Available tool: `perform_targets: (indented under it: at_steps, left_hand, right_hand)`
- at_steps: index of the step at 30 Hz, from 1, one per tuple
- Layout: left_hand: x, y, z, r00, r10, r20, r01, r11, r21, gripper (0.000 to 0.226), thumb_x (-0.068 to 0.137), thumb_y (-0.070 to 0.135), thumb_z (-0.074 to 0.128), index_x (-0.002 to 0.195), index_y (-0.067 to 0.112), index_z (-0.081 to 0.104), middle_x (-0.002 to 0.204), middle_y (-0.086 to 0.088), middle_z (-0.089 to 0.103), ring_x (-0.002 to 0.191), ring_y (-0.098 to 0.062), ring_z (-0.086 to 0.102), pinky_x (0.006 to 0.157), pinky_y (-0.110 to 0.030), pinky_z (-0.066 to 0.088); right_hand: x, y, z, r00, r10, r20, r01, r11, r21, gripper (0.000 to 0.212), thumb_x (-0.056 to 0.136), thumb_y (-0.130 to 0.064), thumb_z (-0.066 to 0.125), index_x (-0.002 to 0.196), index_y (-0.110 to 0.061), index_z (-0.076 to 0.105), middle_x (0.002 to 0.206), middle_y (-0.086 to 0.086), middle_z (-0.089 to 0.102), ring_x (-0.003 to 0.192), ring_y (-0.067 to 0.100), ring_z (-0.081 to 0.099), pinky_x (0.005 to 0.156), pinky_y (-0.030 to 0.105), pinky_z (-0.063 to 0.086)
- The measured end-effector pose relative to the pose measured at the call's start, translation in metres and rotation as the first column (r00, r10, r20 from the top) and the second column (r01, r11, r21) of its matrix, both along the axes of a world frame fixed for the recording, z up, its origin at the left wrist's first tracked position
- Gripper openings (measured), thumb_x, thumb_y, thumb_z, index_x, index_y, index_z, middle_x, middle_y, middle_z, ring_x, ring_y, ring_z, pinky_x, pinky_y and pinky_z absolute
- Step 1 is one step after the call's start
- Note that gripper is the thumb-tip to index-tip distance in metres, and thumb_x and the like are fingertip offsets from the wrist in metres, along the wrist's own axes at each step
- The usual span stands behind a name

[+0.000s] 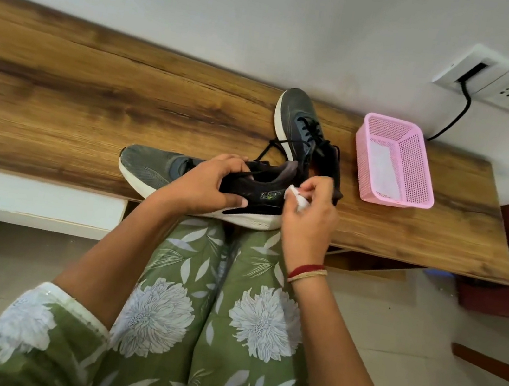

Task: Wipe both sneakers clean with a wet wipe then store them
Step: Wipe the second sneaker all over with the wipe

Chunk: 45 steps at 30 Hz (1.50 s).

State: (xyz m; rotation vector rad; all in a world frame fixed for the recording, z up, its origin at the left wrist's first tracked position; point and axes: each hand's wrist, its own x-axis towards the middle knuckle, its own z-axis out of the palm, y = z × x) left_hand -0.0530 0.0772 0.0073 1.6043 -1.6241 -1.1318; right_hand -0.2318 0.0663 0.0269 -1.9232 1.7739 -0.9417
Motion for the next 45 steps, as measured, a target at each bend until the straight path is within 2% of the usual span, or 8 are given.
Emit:
perform_targets:
  at_steps: [15,19,24,28,32,36,40,45]
  left_hand:
    - [0.005,-0.007,0.003,0.995,-0.082,0.058,0.074,0.990,0.121,0.061,0.067,0.017,0.083,0.119,0.021,0.050,0.113,0.000,0.054,0.103,-0.017,0.053,0.091,-0.035,0.045]
    - [0.003,-0.008,0.004,0.996,-0.059,0.062,0.047,0.983,0.176,0.063,0.068,0.015,0.082,0.120,0.024,0.048,0.115,0.001,0.053,0.102,-0.016,0.053,0.090,-0.034,0.047]
    - [0.004,-0.007,0.005,0.999,-0.047,0.025,0.043,0.989,0.143,0.061,0.066,0.011,0.082,0.117,0.019,0.051,0.111,-0.001,0.057,0.101,-0.018,0.056,0.091,-0.037,0.047]
    - [0.001,-0.008,0.003,0.994,-0.055,0.095,0.039,0.987,0.153,0.062,0.067,0.015,0.082,0.117,0.025,0.047,0.114,0.001,0.053,0.102,-0.017,0.054,0.091,-0.034,0.046]
    - [0.003,-0.008,0.005,0.995,-0.056,0.079,0.041,0.984,0.174,0.061,0.068,0.015,0.082,0.118,0.025,0.047,0.111,0.003,0.053,0.100,-0.016,0.054,0.088,-0.031,0.046]
    - [0.002,-0.009,0.008,0.997,-0.049,0.051,0.038,0.978,0.204,0.061,0.070,0.012,0.081,0.119,0.024,0.047,0.106,0.005,0.054,0.094,-0.012,0.055,0.080,-0.025,0.043]
    - [0.004,-0.010,0.009,0.998,-0.055,0.026,0.048,0.972,0.228,0.059,0.070,0.011,0.081,0.117,0.024,0.047,0.103,0.004,0.056,0.096,-0.016,0.056,0.086,-0.031,0.046]
    - [0.003,-0.011,0.011,0.999,-0.041,0.001,0.039,0.960,0.276,0.061,0.071,0.008,0.080,0.119,0.025,0.046,0.102,0.006,0.056,0.092,-0.012,0.056,0.084,-0.028,0.046]
  right_hand:
    - [0.027,0.012,-0.002,0.881,0.432,-0.194,-0.440,0.898,0.003,0.018,0.086,-0.006,0.059,0.083,-0.016,0.044,0.067,-0.004,0.047,0.063,0.014,0.044,0.054,0.026,0.032]
    - [0.020,-0.005,-0.001,0.968,0.213,-0.130,-0.211,0.977,0.030,0.024,0.085,-0.004,0.058,0.081,-0.020,0.040,0.067,-0.007,0.044,0.066,0.018,0.047,0.060,0.028,0.029]
    - [0.025,0.016,0.000,0.884,0.402,-0.238,-0.411,0.911,0.012,0.018,0.084,-0.006,0.059,0.081,-0.015,0.044,0.066,-0.004,0.043,0.062,0.017,0.042,0.055,0.030,0.030]
    - [0.007,-0.003,-0.007,0.986,0.097,-0.134,-0.088,0.994,0.065,0.025,0.085,-0.005,0.059,0.081,-0.020,0.039,0.072,-0.002,0.049,0.070,0.020,0.050,0.061,0.030,0.033]
    - [0.009,0.011,-0.010,0.953,0.263,-0.149,-0.262,0.965,0.026,0.029,0.084,-0.007,0.062,0.079,-0.022,0.037,0.069,-0.005,0.046,0.066,0.016,0.045,0.059,0.030,0.032]
    - [0.006,-0.010,-0.009,0.989,0.139,-0.054,-0.137,0.990,0.040,0.027,0.082,-0.006,0.062,0.081,-0.020,0.039,0.071,-0.001,0.050,0.069,0.021,0.051,0.062,0.036,0.041]
    - [0.019,-0.003,-0.005,0.900,0.387,-0.201,-0.389,0.921,0.030,0.020,0.086,-0.010,0.059,0.081,-0.018,0.041,0.070,0.000,0.051,0.066,0.018,0.048,0.059,0.033,0.037]
    - [0.004,-0.020,-0.007,0.973,0.219,-0.076,-0.213,0.974,0.082,0.026,0.085,-0.007,0.060,0.081,-0.020,0.038,0.070,-0.008,0.044,0.065,0.012,0.047,0.058,0.024,0.035]
